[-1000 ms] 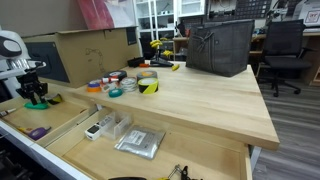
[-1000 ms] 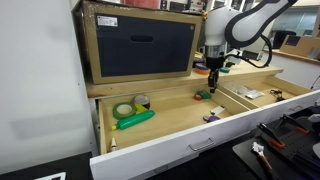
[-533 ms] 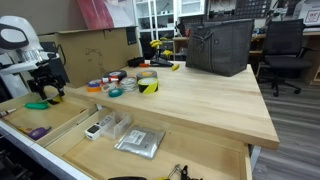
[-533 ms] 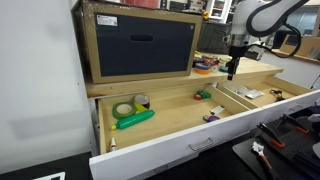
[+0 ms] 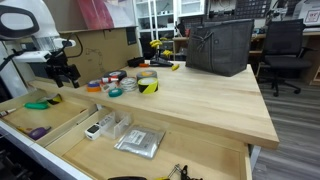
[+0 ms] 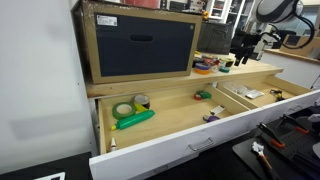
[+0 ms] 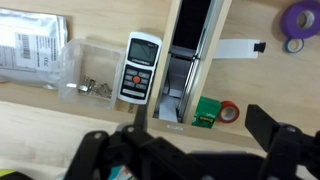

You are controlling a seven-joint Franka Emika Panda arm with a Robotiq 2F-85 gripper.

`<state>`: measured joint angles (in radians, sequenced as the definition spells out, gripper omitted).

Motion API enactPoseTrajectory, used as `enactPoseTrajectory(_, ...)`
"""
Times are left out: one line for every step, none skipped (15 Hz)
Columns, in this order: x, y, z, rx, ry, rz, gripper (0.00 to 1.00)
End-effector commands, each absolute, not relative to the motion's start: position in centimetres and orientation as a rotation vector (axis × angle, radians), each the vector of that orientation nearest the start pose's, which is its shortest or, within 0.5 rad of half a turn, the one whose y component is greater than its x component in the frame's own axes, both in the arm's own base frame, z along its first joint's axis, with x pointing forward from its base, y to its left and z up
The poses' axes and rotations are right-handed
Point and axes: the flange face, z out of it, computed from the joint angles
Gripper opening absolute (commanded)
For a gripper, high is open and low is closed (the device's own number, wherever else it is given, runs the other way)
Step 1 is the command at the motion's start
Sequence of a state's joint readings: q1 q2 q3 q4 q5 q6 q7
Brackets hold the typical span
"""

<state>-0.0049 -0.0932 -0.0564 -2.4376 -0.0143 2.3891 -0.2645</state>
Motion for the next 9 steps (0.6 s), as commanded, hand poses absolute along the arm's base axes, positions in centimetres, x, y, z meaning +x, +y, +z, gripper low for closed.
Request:
enactPoseTrajectory(50.7,-4.8,35.1,-3.106,-0.064,-0.136,1.00)
enactPoseTrajectory(51.5,-5.0,35.2,-3.098,0.003,-0.148,1.00)
enactPoseTrajectory(52.2,-5.2,35.4,-3.094,0.062,-0.163,1.00)
enactPoseTrajectory(52.9,-5.3,35.5,-3.088,0.125,-0.176,1.00)
enactPoseTrajectory(53.7,-5.5,35.6,-3.083,0.171,-0.183,1.00)
enactPoseTrajectory(54.4,-5.7,35.7,-3.083,0.221,-0.192,1.00)
enactPoseTrajectory(55.1,-6.0,35.8,-3.082,0.271,-0.199,1.00)
enactPoseTrajectory(55.8,-6.4,35.9,-3.074,0.320,-0.202,1.00)
enactPoseTrajectory(56.5,-6.9,36.2,-3.069,0.365,-0.216,1.00)
